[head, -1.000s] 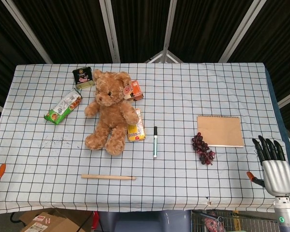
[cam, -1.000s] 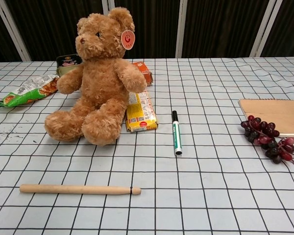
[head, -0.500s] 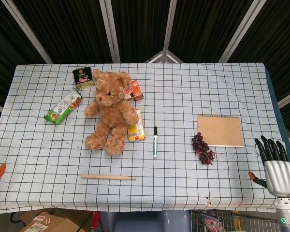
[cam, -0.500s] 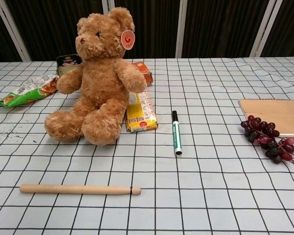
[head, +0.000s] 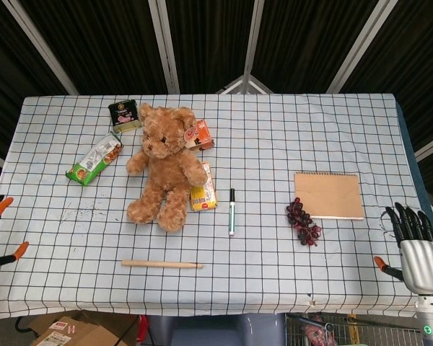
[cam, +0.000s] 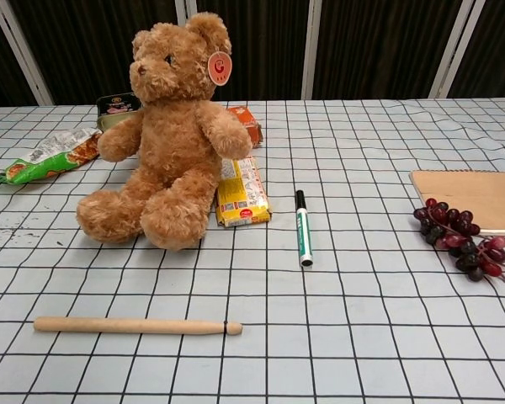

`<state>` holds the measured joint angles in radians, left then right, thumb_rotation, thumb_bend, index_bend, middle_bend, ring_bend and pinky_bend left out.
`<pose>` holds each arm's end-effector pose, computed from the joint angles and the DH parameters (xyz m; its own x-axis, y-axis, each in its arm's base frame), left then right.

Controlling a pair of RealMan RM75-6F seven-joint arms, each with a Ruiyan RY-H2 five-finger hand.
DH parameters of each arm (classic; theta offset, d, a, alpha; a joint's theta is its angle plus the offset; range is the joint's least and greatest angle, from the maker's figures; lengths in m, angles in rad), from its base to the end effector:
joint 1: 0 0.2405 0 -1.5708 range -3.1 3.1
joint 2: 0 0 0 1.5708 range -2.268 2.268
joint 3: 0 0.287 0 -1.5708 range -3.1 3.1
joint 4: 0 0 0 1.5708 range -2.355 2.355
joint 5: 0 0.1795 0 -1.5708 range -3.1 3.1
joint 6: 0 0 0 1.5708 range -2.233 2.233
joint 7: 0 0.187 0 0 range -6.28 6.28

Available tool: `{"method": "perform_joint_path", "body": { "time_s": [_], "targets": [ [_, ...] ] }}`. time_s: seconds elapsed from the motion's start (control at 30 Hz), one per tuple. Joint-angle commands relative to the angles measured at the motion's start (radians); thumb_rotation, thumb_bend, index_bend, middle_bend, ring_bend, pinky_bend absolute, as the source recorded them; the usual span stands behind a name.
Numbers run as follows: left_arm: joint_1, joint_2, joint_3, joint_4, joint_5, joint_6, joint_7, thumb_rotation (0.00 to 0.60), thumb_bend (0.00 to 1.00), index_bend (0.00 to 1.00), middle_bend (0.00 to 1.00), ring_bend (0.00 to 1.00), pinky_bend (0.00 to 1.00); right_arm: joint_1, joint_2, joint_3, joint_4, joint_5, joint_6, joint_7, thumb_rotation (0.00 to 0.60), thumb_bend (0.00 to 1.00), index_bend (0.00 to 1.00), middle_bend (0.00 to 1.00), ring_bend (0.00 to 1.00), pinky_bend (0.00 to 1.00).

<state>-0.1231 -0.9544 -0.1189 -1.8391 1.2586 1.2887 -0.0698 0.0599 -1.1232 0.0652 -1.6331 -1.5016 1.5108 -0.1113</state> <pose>-0.3254 0.2397 0.2255 0.2125 0.1111 0.9708 0.9586 0.1688 -0.2292 -0.3245 -0.2181 0.2041 0.4719 0.0263 0.8812 -0.8816 0.0124 0.4718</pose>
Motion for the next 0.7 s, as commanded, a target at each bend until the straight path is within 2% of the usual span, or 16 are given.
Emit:
{"method": "perform_joint_path", "body": {
  "time_s": [0.03,0.17,0.23,0.33,0.7],
  "targets": [
    [-0.091,0.011,-0.064,0.02,-0.082,-0.136,-0.106,0.6,0.35,0.1,0.03,0.0,0.0,0.0,-0.002,0.002,-0.002,0.005,-0.004,-0.002,0.6,0.17,0.02,0.0,0.01,0.0],
    [-0.165,-0.004,-0.111,0.074,-0.174,-0.309,-0.263,0.6,0.33,0.14,0.08,0.0,0.0,0.0,-0.003,0.0,-0.004,0.011,-0.009,-0.012,0.6,0.17,0.02,0.0,0.01,0.0],
    [-0.211,-0.027,-0.139,0.132,-0.229,-0.411,-0.345,0.6,0.33,0.14,0.09,0.0,0.0,0.0,-0.004,0.0,-0.006,0.013,-0.011,-0.016,0.6,0.17,0.02,0.0,0.01,0.0],
    [-0.262,-0.072,-0.16,0.216,-0.263,-0.513,-0.415,0.6,0.32,0.14,0.09,0.0,0.0,-0.001,-0.004,0.001,-0.007,0.017,-0.011,-0.019,0.6,0.17,0.02,0.0,0.01,0.0],
    [-0.397,-0.283,-0.236,0.481,-0.303,-0.692,-0.582,0.6,0.28,0.15,0.09,0.0,0.0,0.002,-0.011,0.007,-0.002,0.041,-0.026,-0.032,0.6,0.17,0.02,0.0,0.01,0.0]
  ]
}}
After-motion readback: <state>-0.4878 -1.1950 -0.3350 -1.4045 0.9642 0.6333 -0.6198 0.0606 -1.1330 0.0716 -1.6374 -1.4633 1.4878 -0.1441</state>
